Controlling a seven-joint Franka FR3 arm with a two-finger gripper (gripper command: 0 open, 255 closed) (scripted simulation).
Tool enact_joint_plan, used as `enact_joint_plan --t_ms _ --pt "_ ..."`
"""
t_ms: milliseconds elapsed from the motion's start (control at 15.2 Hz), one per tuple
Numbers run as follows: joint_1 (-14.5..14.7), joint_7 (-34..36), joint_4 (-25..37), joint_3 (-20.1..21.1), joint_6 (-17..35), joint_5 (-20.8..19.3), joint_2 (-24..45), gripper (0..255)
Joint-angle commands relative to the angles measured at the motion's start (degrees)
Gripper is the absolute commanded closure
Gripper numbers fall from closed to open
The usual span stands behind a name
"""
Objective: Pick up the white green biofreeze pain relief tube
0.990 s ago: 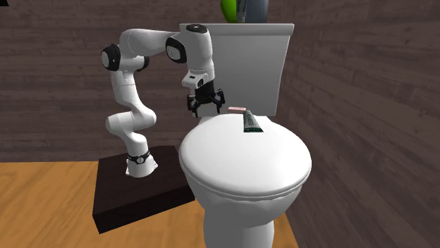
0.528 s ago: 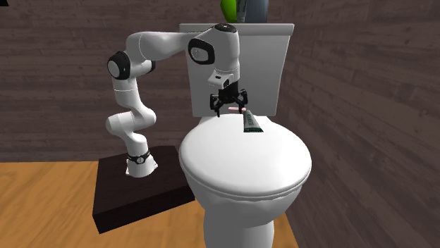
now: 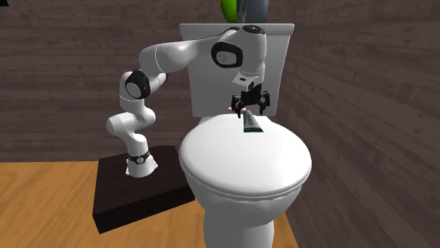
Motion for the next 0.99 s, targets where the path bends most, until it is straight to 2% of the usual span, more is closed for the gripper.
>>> enact_joint_plan --t_ms 0,264,396,462,924 --pt "-0.2 -0.2 -2.0 0.0 1.7 0.2 -0.3 0" --pt "-1.3 -1.2 -7.5 -0.1 5.5 0.9 -1.9 0" --pt "-1.4 -1.3 -8.3 -0.1 6.1 1.0 -2.1 0" --pt "-1.4 -1.3 -8.5 -0.1 6.3 1.0 -2.1 255" --pt "-1.4 -1.3 -8.6 -0.1 6.3 1.0 -2.2 255"
